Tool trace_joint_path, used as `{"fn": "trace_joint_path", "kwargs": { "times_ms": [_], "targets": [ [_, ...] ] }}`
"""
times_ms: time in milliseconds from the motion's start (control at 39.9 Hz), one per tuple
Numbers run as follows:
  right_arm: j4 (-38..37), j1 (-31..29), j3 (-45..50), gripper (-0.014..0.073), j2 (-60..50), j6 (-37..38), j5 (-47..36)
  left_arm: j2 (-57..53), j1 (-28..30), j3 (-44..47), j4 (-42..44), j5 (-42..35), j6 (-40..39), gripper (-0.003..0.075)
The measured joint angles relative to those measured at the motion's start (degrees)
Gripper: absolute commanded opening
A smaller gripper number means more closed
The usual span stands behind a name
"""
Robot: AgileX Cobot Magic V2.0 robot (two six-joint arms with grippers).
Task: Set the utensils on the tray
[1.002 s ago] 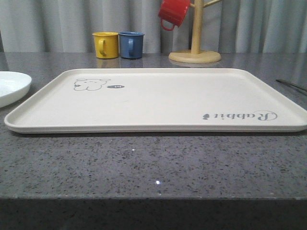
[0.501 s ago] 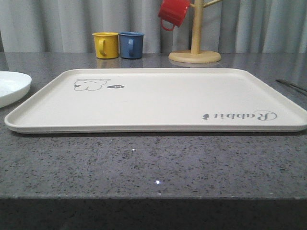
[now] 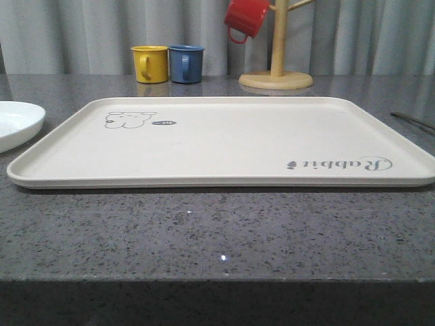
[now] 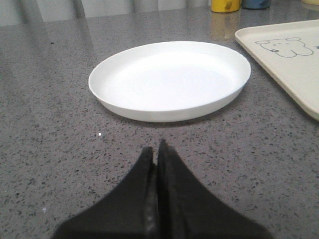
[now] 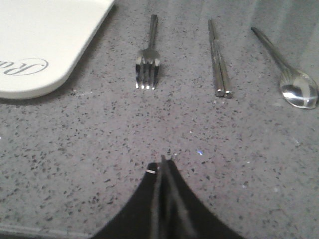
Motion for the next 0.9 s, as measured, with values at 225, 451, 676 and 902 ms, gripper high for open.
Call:
{"fn": "trace_joint_path", "kwargs": {
  "times_ms": [225, 451, 676, 902],
  "targets": [
    [-0.5, 0.0, 0.0, -0.0068, 0.0, 0.0, 0.0, 0.0, 0.0, 0.0, 0.4, -1.1, 0.0, -0.0018],
    [-0.8, 0.0, 0.0, -0.0068, 0.0, 0.0, -0.5, 0.0, 0.0, 0.0, 0.5, -3.0, 0.0, -0.0018],
    [-0.8, 0.0, 0.2, -0.0068, 0.0, 0.0, -3.3, 0.0, 0.0, 0.0, 0.7, -3.1, 0.0, -0.0018],
    [-0.8, 0.0, 0.2, -0.0066, 0.0, 0.0, -5.4, 0.0, 0.0, 0.0, 0.4, -7.5, 0.0, -0.0018]
  ]
}}
